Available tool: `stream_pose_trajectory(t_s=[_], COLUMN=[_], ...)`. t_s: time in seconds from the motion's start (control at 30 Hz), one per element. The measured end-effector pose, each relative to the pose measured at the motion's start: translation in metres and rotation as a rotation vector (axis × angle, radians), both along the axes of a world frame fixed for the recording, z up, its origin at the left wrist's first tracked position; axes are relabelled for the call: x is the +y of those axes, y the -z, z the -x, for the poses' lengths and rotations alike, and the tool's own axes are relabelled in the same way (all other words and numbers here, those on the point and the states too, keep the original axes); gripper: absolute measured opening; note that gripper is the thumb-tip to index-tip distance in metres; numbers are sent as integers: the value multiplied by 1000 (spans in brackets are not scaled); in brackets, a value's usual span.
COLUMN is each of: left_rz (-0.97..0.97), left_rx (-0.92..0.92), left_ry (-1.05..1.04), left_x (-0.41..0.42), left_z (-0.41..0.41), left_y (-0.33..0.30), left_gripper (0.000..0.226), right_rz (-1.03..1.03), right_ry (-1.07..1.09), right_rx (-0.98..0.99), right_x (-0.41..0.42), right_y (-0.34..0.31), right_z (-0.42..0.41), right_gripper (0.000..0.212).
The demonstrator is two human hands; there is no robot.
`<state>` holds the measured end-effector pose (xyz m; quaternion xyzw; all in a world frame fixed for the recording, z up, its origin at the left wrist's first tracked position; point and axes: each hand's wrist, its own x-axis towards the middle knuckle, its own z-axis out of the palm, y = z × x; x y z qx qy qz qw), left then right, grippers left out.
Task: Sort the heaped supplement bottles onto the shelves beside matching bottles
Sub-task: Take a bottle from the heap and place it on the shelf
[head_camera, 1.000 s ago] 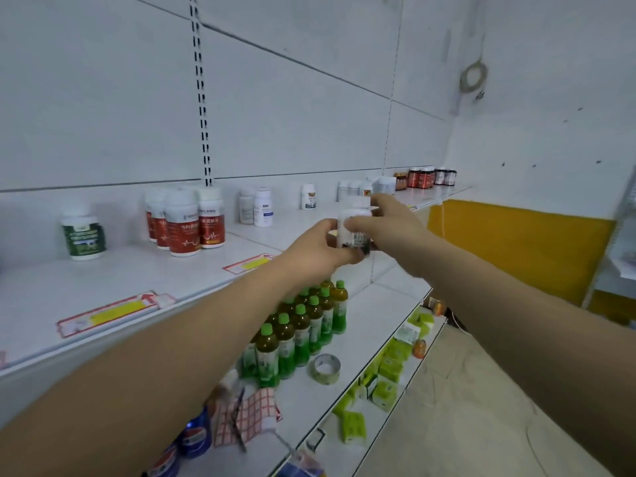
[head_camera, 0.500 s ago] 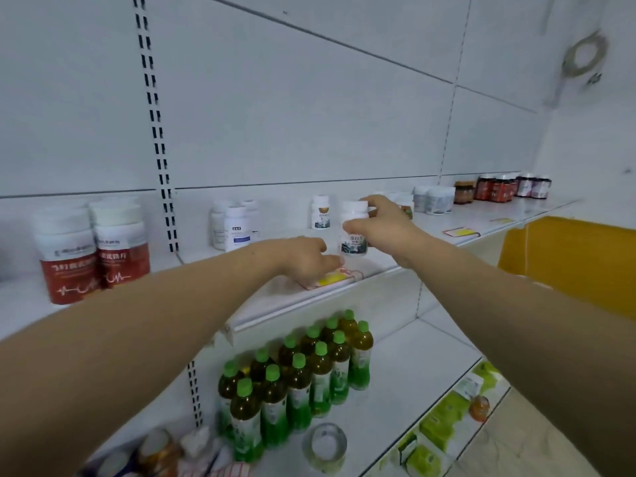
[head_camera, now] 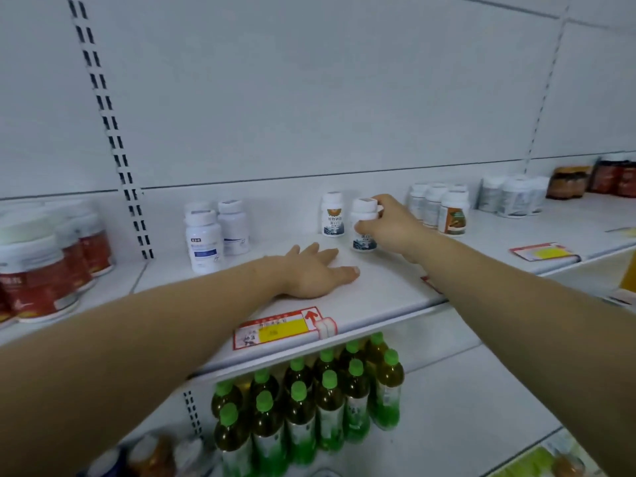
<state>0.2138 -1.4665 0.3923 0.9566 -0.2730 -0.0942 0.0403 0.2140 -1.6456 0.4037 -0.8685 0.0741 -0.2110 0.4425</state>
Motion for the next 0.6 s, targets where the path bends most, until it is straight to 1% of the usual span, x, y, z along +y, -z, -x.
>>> stream_pose_trajectory(t_s=[0.13,0.33,0.5,0.6], left_rz=[5,47,112,103], left_rx=[-13,6,24,29], left_ry=[-71,-126,-158,-194], left_x=[-6,-7,-6,-9], left_z=[4,6,6,12], left_y=[-2,-1,-2,-10], left_gripper=[76,68,75,70], right_rz=[57,127,156,185], right_ry=[-44,-158,-202,-194], right_rx=[39,67,64,114], right_x=[-27,-51,-49,-48], right_y=[-4,-6,-7,-8], right_z=[-30,-65,-80,-79], right_gripper=[60,60,53,56])
